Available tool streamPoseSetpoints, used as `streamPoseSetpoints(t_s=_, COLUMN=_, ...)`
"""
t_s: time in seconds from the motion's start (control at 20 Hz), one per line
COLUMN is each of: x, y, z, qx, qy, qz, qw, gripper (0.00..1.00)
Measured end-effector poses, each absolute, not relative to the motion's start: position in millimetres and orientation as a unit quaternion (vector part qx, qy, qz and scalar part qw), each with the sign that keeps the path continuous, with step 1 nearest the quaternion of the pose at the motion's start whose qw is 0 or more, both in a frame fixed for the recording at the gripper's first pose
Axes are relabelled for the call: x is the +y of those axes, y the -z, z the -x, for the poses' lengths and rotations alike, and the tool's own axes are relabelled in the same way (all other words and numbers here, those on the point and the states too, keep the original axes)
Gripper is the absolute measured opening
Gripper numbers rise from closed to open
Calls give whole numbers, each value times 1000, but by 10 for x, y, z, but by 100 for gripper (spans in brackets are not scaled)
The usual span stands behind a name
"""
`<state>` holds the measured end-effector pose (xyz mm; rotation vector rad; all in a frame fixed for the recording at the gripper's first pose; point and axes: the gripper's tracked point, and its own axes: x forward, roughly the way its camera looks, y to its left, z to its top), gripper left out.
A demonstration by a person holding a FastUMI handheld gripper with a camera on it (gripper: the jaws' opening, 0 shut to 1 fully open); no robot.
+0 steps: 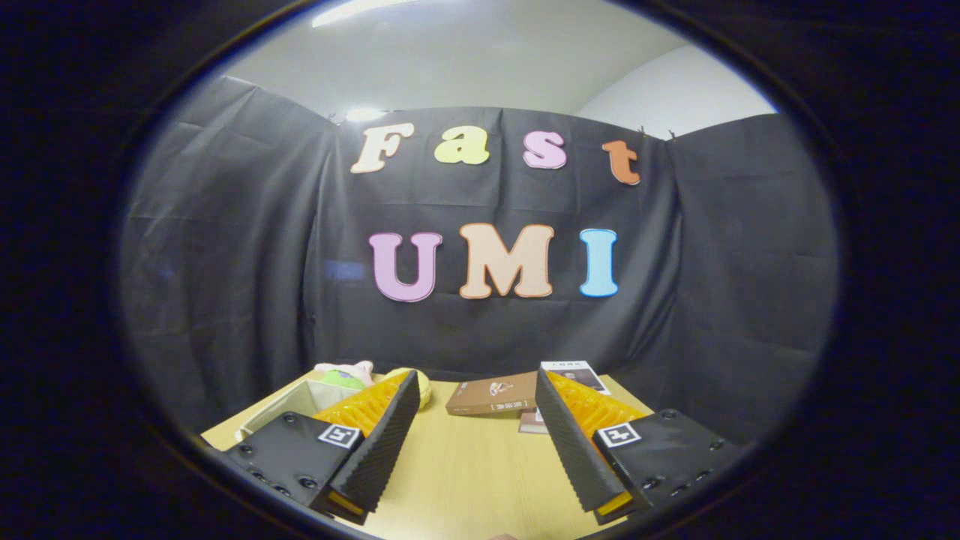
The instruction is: Open the storage box then place both shoes into the box .Put the left shoe in first, then the right shoe, with the right side of both shoes facing outward in a uniform manner.
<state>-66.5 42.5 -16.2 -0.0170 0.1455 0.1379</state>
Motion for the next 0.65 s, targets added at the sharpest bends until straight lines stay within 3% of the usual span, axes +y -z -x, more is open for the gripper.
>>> streamPoseSetpoints(t_s=0.65, x=245, y=96, z=511, qx=56, qy=-57, qz=-5, qw=997, gripper=98)
